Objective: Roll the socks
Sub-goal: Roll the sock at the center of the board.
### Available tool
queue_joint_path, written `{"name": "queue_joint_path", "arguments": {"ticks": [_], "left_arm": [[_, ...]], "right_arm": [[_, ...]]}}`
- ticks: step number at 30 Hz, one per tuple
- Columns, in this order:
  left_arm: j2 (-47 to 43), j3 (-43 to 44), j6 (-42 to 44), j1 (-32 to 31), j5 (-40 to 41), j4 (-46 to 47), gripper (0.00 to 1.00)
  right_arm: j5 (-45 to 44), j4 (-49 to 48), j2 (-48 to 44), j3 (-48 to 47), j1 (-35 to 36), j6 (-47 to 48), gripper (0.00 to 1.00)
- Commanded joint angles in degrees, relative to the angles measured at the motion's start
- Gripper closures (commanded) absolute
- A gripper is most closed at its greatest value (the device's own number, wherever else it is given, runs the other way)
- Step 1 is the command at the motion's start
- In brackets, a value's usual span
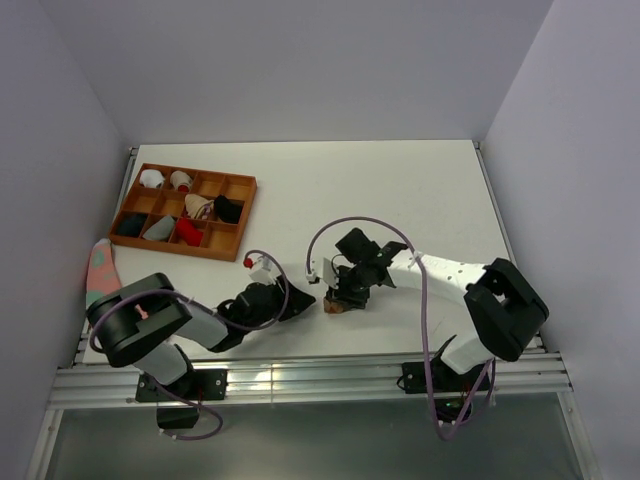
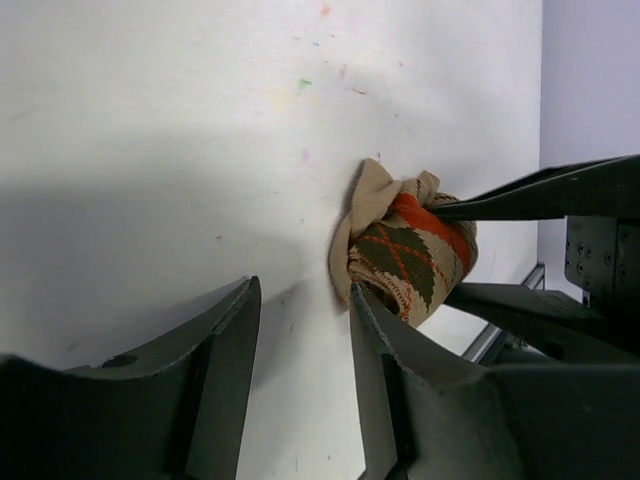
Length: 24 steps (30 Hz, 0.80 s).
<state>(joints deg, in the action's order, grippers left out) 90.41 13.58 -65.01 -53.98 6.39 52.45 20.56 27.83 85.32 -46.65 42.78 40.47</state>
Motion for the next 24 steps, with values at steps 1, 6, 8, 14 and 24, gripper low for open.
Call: {"name": "queue_joint_path", "arguments": {"ticks": [1, 6, 8, 14, 24], "left_arm": [[-5.05, -1.46, -6.68, -2.61, 8.00, -10.49, 0.52], [-9.81, -0.14, -15.13, -11.31, 18.38, -16.59, 0.52], [-9.91, 1.00, -18.81, -14.83, 22.07, -16.85, 0.52], [-7.89, 4.78, -29.71, -24.24, 35.16, -22.47, 0.52], [-3.32, 3.91, -36.06, -26.80, 44.57, -13.89, 0.48]], "right_arm": [[-0.61, 4.50, 4.15, 0.08, 0.37, -2.67, 0.86], [1.41, 5.83, 7.40, -3.53, 0.37, -5.40, 0.88], [2.03, 6.18, 8.19, -4.49, 0.37, -6.36, 0.88], [3.00, 6.80, 9.25, -5.99, 0.37, -8.65, 0.89], [5.11, 7.94, 10.22, -7.05, 0.37, -10.41, 0.90]]}}
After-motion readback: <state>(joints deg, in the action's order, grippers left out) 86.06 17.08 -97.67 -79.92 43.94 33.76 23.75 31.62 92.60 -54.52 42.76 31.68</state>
